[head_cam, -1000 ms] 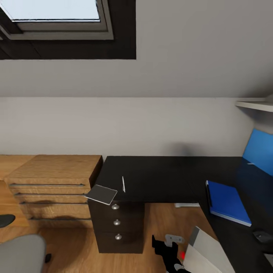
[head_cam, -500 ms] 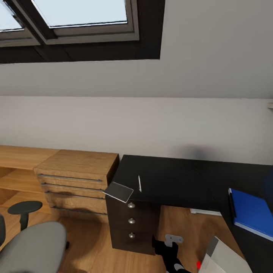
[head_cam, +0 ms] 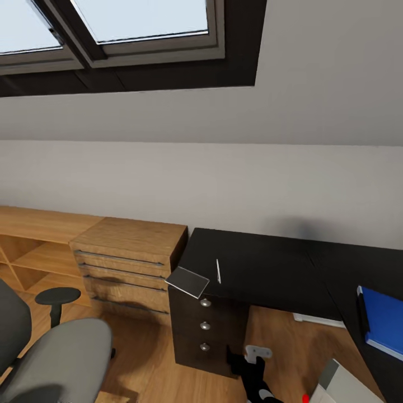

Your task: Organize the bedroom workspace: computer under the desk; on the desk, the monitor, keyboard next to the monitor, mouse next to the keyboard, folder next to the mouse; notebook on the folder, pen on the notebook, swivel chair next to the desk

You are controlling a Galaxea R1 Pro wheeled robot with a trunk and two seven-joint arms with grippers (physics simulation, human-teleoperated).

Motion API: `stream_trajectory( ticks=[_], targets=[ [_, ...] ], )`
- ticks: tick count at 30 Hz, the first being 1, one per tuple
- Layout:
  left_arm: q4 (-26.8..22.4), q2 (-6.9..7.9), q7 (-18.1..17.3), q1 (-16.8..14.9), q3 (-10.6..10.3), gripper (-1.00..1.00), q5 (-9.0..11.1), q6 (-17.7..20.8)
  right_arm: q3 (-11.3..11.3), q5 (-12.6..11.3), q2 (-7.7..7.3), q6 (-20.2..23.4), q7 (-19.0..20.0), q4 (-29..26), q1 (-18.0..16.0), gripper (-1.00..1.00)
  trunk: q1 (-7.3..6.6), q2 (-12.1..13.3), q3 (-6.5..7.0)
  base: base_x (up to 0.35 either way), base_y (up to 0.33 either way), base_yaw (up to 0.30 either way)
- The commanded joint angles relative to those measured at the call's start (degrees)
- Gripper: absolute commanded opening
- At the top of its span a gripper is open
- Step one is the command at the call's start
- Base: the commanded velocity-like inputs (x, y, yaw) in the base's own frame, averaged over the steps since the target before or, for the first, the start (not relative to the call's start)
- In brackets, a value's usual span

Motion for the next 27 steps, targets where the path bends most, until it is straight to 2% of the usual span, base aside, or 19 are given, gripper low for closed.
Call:
stream_trajectory(
  ticks=[1,5,7,10,11,14,15,16,17,19,22,24,27],
  targets=[
    [-1.77,0.09,0.36,-0.05,-0.40,1.00,0.65,-0.21,0.53,-0.21,-0.24,-0.82,-0.33,0.06,-0.04,1.00,0.00,-0.04,-0.10,0.000,0.000,-0.016],
    [-7.34,0.11,0.45,-0.05,-0.18,1.00,0.89,0.49,0.56,-0.22,-0.62,-1.91,-0.30,0.07,-0.04,1.00,0.00,-0.04,-0.15,0.000,0.000,-0.008],
    [-9.09,0.20,0.55,-0.06,0.05,1.00,0.98,2.04,0.56,-0.33,-0.74,-2.20,-0.29,0.04,-0.04,1.00,0.22,-0.44,-0.34,0.000,0.000,-0.003],
    [-11.29,0.31,0.66,-0.04,0.11,1.00,1.02,6.57,0.60,-0.21,-0.80,-2.40,-0.26,-0.17,-0.04,1.00,0.88,-1.65,-0.89,0.000,0.000,-0.001],
    [-13.33,0.36,0.72,-0.05,0.13,1.00,1.03,9.84,0.62,-0.14,-0.78,-2.48,-0.25,-0.40,-0.04,1.00,1.10,-2.05,-1.07,0.000,0.000,0.000],
    [-18.10,0.43,0.77,-0.05,0.32,1.00,1.08,15.55,0.74,-0.02,-0.80,-2.29,-0.12,-0.64,-0.04,1.00,1.76,-3.25,-1.61,0.000,0.000,0.000],
    [-21.96,0.49,0.80,-0.06,0.64,1.00,1.08,19.61,0.85,0.16,-0.81,-2.06,0.04,-0.76,-0.04,1.00,1.98,-3.65,-1.79,0.000,0.000,0.000],
    [-23.99,0.51,0.83,-0.06,0.90,1.00,1.08,21.68,0.92,0.28,-0.80,-1.93,0.11,-0.83,-0.04,1.00,2.20,-4.05,-1.97,0.000,0.000,0.000],
    [-28.13,0.54,0.86,-0.06,1.74,1.00,1.07,25.72,1.02,0.50,-0.78,-1.59,0.20,-1.13,-0.07,1.00,2.42,-4.45,-2.15,0.000,0.000,0.000],
    [-32.07,0.52,0.87,-0.03,2.99,1.00,1.06,29.56,1.06,0.63,-0.76,-1.16,0.27,-1.98,-0.09,1.00,2.86,-5.26,-2.51,0.000,0.000,0.000],
    [-40.09,0.40,0.90,-0.02,6.56,1.00,1.10,38.70,0.94,0.53,-0.83,0.87,0.28,-7.02,-0.12,1.00,3.52,-6.46,-3.05,0.000,0.000,0.000],
    [-44.56,0.37,0.96,0.00,7.98,1.00,1.14,43.42,0.81,0.38,-1.04,2.95,0.31,-10.67,-0.12,1.00,3.95,-7.26,-3.41,0.000,0.000,0.000],
    [-48.98,0.28,1.04,0.01,8.88,1.00,1.26,47.32,0.65,-0.02,-1.36,6.40,0.35,-14.80,-0.13,1.00,4.61,-8.47,-3.94,0.000,0.000,0.000]
  ],
)
